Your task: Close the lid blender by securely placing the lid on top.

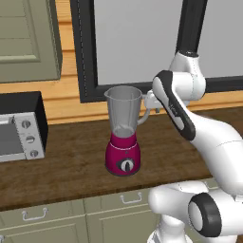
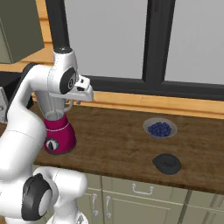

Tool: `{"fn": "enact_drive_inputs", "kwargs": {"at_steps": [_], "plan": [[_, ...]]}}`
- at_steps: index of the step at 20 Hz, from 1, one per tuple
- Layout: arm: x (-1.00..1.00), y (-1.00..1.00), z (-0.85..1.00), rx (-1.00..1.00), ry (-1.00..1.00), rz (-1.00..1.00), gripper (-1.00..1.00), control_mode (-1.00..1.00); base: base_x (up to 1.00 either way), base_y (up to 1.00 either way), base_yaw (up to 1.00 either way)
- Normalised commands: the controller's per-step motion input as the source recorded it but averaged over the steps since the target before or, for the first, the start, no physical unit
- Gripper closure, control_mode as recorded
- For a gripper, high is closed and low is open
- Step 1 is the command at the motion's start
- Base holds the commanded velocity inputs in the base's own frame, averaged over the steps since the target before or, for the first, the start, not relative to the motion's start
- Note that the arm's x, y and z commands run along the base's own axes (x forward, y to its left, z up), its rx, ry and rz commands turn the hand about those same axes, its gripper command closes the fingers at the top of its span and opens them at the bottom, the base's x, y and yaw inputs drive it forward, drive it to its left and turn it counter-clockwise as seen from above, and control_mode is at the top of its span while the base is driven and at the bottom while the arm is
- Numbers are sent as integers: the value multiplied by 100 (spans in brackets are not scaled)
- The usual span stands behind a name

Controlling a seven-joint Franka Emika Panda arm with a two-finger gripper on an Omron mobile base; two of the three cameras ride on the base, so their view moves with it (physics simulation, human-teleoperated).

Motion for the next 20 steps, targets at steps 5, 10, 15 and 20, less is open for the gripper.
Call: {"fn": "enact_drive_inputs", "kwargs": {"at_steps": [5, 10, 15, 20], "plan": [[-27, -47, -6, -1, 0, -5, -100, -100, 0, 0, 0], [-14, -100, -16, 6, 1, -34, -100, -100, 0, 0, 0], [-2, -100, -10, 5, 6, -41, -100, -100, 0, 0, 0], [-2, -100, -11, 4, 6, -41, -100, -100, 0, 0, 0]]}}
